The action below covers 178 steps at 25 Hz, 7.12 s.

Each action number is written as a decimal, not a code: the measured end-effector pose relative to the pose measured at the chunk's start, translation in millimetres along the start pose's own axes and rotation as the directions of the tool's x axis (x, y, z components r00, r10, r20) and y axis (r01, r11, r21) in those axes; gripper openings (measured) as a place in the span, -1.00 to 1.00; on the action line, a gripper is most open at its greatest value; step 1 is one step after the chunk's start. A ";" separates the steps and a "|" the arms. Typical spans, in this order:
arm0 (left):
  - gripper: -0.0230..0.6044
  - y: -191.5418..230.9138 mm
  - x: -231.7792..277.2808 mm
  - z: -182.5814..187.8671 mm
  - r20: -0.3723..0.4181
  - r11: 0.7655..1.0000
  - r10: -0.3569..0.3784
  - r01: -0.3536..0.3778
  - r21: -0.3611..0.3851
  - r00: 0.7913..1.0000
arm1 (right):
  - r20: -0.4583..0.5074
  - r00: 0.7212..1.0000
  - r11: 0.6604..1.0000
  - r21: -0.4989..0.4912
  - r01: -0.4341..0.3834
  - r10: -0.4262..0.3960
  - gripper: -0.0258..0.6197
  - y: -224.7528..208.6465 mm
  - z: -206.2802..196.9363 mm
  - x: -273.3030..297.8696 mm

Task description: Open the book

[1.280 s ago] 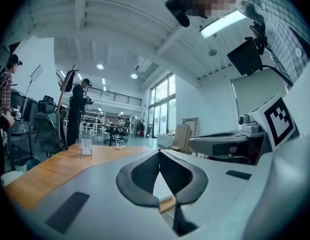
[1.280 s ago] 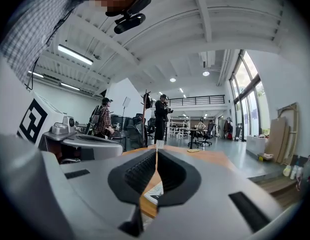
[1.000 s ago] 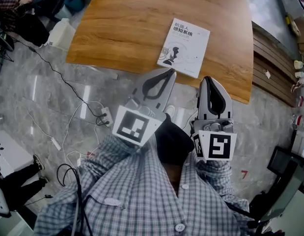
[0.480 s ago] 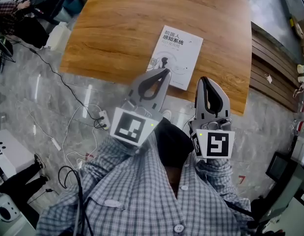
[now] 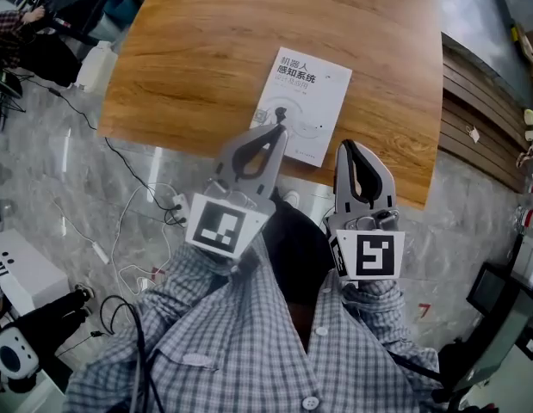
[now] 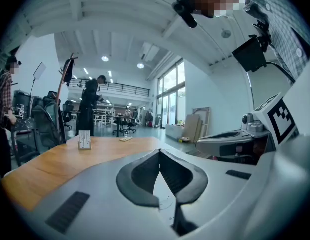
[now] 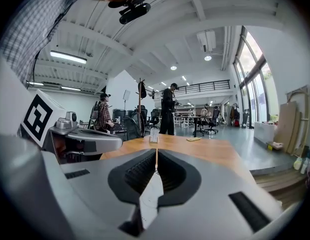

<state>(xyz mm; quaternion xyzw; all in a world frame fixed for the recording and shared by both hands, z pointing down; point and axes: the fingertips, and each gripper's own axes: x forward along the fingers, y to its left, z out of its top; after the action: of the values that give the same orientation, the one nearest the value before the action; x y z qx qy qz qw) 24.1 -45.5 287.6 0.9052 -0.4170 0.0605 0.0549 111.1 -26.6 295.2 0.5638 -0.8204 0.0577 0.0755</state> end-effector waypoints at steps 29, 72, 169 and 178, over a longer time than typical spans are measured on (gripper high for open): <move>-0.92 37.7 57.0 -127.4 -0.244 0.991 -0.132 0.126 -0.042 0.961 | -0.386 0.914 0.949 0.224 0.220 -0.121 -0.84 -35.3 -126.3 75.1; -0.81 -7.5 40.9 -164.2 -0.439 0.910 -0.195 0.329 0.252 0.877 | -0.447 0.880 0.602 0.751 0.270 0.162 -0.81 -31.6 -178.8 69.8; -0.79 219.4 -51.8 -165.9 -0.447 0.826 0.431 -0.543 -0.154 0.783 | -0.634 0.714 0.698 0.654 0.291 0.296 -0.86 9.7 -219.8 61.8; -0.79 219.4 -62.2 -205.3 -0.540 0.781 0.403 -0.585 -0.218 0.739 | -0.662 0.699 0.730 0.614 0.298 0.271 -0.86 4.2 -220.3 65.8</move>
<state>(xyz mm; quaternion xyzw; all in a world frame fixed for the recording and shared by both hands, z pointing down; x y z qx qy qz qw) -196.2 -110.0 491.2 0.6885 -0.6241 0.2073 0.3058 97.0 -45.7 524.0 0.4887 -0.6386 0.5679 0.1755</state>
